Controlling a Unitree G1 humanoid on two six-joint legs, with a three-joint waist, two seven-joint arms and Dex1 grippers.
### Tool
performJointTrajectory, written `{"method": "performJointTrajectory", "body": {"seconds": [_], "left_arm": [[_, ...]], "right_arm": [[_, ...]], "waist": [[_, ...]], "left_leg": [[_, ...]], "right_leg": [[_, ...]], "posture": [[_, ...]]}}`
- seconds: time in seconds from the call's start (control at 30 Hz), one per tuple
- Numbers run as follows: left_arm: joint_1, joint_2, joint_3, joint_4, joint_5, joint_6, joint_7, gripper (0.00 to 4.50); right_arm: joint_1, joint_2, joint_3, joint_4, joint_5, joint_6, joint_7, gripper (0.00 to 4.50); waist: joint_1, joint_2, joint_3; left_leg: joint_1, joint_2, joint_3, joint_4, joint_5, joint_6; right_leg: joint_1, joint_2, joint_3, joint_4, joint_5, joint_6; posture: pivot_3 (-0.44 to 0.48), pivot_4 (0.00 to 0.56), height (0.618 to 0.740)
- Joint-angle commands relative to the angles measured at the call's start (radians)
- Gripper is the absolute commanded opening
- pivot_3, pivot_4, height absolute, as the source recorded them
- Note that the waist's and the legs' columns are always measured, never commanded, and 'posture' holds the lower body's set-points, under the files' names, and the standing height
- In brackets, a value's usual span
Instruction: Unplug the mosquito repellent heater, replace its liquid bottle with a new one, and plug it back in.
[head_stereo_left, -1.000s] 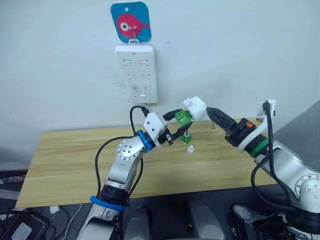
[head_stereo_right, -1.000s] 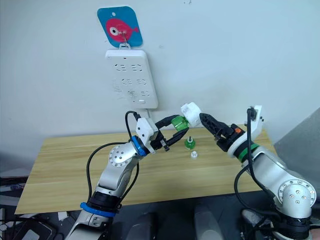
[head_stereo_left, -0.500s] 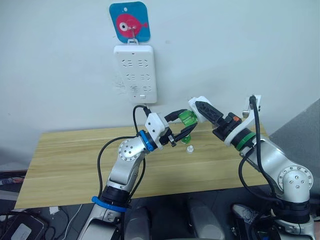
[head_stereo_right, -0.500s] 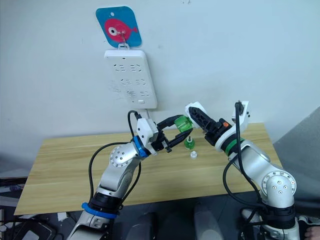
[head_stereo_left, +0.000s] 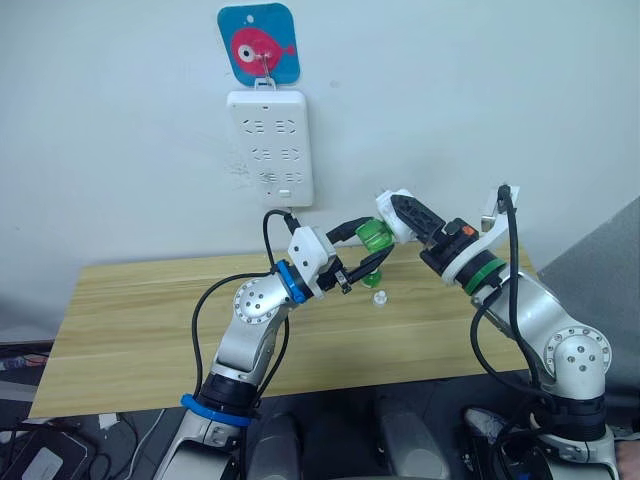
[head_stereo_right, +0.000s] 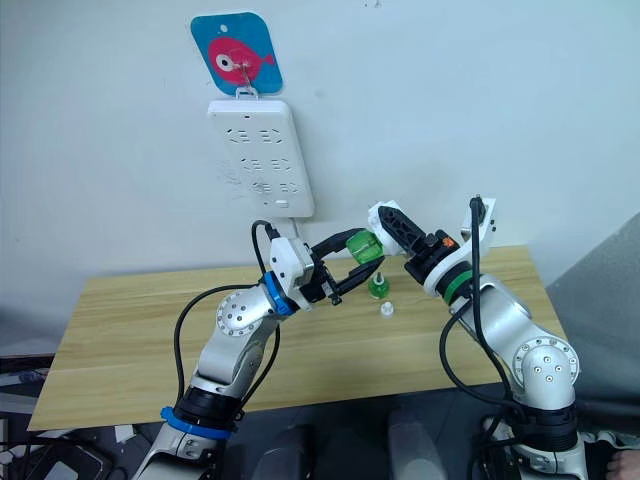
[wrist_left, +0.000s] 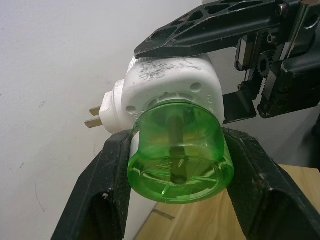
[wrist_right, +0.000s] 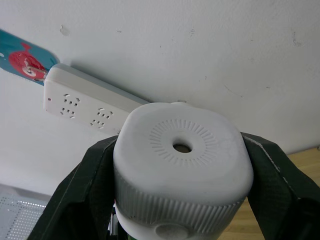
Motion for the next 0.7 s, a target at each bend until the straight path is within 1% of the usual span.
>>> {"method": "performJointTrajectory", "body": {"seconds": [0.03, 0.13, 0.2, 0.23, 0.33, 0.37, 0.43, 0.57, 0.63, 0.7], "left_arm": [[0.003, -0.006, -0.022, -0.031, 0.029, -0.037, 0.015, 2.25], [0.016, -0.003, -0.023, -0.033, 0.028, -0.077, 0.002, 2.25], [0.016, 0.001, -0.011, -0.029, 0.03, -0.066, 0.014, 2.99], [0.015, 0.002, -0.008, -0.027, 0.035, -0.061, 0.021, 3.22], [0.017, 0.011, -0.008, -0.026, 0.043, -0.03, 0.03, 4.24], [0.026, 0.02, -0.008, -0.035, 0.039, -0.006, 0.028, 4.46], [0.05, 0.043, -0.003, -0.07, 0.005, 0.062, 0.013, 4.5], [0.093, 0.102, 0.034, -0.133, -0.023, 0.137, 0.013, 4.5], [0.116, 0.14, 0.067, -0.163, -0.056, 0.183, 0.007, 4.5], [0.144, 0.197, 0.13, -0.203, -0.113, 0.224, -0.017, 4.5]], "right_arm": [[-0.017, 0.006, 0.022, -0.028, 0.023, -0.001, 0.003, 3.16], [-0.021, 0.007, 0.025, -0.025, 0.027, -0.003, 0.005, 3.14], [-0.024, 0.008, 0.025, -0.023, 0.028, -0.006, 0.005, 3.14], [-0.025, 0.008, 0.025, -0.022, 0.029, -0.007, 0.006, 3.14], [-0.027, 0.007, 0.025, -0.021, 0.025, -0.013, 0.008, 3.11], [-0.028, 0.004, 0.023, -0.021, 0.02, -0.013, 0.01, 3.1], [-0.029, -0.003, 0.017, -0.019, 0.008, -0.017, 0.012, 3.1], [-0.032, -0.041, 0.007, -0.024, -0.046, -0.011, 0.036, 3.08], [-0.036, -0.078, -0.001, -0.032, -0.095, -0.006, 0.06, 3.08], [-0.041, -0.151, -0.006, -0.057, -0.182, 0.011, 0.114, 3.08]], "waist": [[0.0, 0.0, 0.0], [0.0, 0.0, 0.0], [0.0, 0.0, 0.0], [0.0, 0.0, 0.0], [0.0, 0.0, 0.0], [0.0, 0.0, 0.0], [-0.003, 0.001, 0.0], [-0.002, 0.001, -0.001], [-0.002, 0.001, -0.001], [-0.003, 0.001, -0.001]], "left_leg": [[0.0, 0.0, 0.0, 0.0, 0.0, 0.0], [0.0, 0.0, 0.0, 0.0, 0.0, 0.0], [0.0, 0.0, 0.0, 0.0, 0.0, 0.0], [0.0, 0.0, 0.0, 0.0, 0.0, 0.0], [0.0, 0.0, 0.0, 0.0, 0.0, 0.0], [0.0, 0.0, 0.0, 0.0, 0.0, 0.0], [0.0, 0.0, 0.0, 0.0, 0.0, 0.0], [0.0, 0.0, 0.0, -0.001, 0.0, 0.0], [0.0, 0.0, 0.0, 0.0, 0.0, 0.0], [0.0, 0.0, 0.0, 0.0, 0.0, 0.0]], "right_leg": [[0.0, 0.0, 0.0, 0.0, 0.0, 0.0], [0.0, 0.0, 0.0, 0.0, 0.0, 0.0], [0.0, 0.0, 0.0, 0.0, 0.0, 0.0], [0.0, 0.0, 0.0, 0.0, 0.0, 0.0], [0.0, 0.0, 0.0, 0.0, 0.0, 0.0], [0.0, 0.0, 0.0, 0.0, 0.0, 0.0], [0.0, 0.0, 0.0, 0.0, 0.0, 0.0], [0.0, 0.0, 0.0, 0.0, 0.0, 0.0], [0.0, 0.0, 0.0, 0.0, 0.0, 0.0], [0.0, 0.0, 0.0, 0.0, 0.0, 0.0]], "posture": [[-0.194, 0.205, 0.725], [-0.192, 0.204, 0.725], [-0.188, 0.202, 0.725], [-0.188, 0.202, 0.725], [-0.188, 0.197, 0.725], [-0.188, 0.197, 0.725], [-0.191, 0.194, 0.725], [-0.192, 0.193, 0.725], [-0.19, 0.192, 0.725], [-0.187, 0.194, 0.725]]}}
